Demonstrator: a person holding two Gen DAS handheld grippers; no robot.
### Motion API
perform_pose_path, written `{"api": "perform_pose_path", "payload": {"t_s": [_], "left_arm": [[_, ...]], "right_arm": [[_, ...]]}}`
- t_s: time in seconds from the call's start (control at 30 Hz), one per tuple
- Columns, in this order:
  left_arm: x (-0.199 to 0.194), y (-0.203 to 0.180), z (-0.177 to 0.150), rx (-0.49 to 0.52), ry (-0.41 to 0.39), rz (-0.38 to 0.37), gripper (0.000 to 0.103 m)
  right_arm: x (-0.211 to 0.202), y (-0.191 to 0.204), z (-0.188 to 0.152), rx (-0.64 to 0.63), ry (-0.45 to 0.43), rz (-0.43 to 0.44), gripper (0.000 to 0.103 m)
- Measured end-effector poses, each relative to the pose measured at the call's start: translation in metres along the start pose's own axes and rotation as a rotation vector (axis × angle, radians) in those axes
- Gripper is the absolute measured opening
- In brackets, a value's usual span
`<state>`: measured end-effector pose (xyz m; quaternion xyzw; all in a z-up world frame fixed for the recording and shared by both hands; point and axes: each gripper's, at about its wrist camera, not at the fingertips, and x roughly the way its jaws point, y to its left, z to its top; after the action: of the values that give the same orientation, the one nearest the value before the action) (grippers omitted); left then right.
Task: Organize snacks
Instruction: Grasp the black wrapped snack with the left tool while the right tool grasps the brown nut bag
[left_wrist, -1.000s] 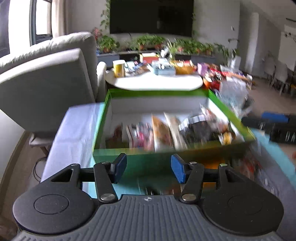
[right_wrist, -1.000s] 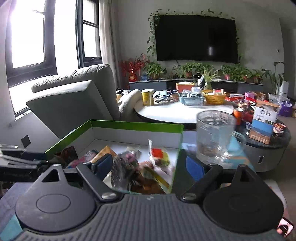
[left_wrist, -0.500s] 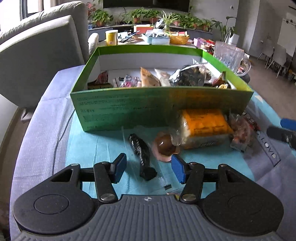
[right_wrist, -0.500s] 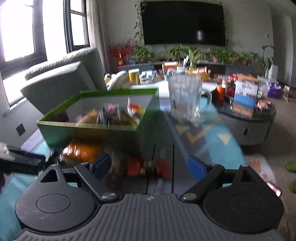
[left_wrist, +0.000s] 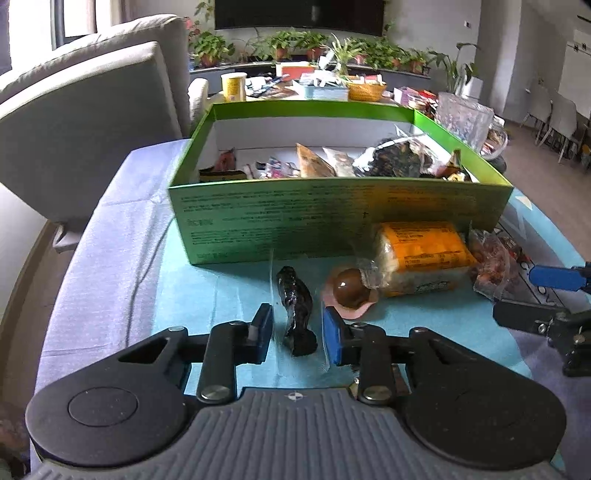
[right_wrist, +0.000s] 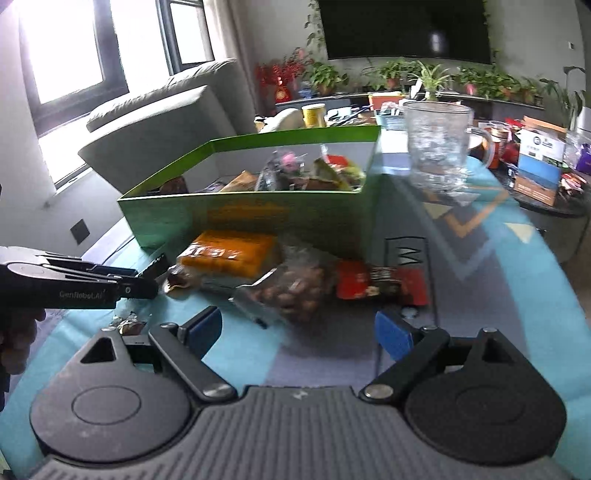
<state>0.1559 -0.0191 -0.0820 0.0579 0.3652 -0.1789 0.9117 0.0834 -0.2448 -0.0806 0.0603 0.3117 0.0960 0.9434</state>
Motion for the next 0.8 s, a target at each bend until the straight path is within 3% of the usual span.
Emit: {"api": "perform_pose_path", "payload": {"t_s": [0.37,0.8], "left_arm": [[-0.013,0.014,-0.001,-0.034,-0.038,0.012,0.028],[-0.014,0.019,-0.001,-0.063,-0.055,0.004,0.028]], "right_arm": [[0.025,0.001,0.011,0.131,0.002,-0.004,0.061],[-0.012,0.012,-0.007,-0.089,0.092,0.047,0.060]]}}
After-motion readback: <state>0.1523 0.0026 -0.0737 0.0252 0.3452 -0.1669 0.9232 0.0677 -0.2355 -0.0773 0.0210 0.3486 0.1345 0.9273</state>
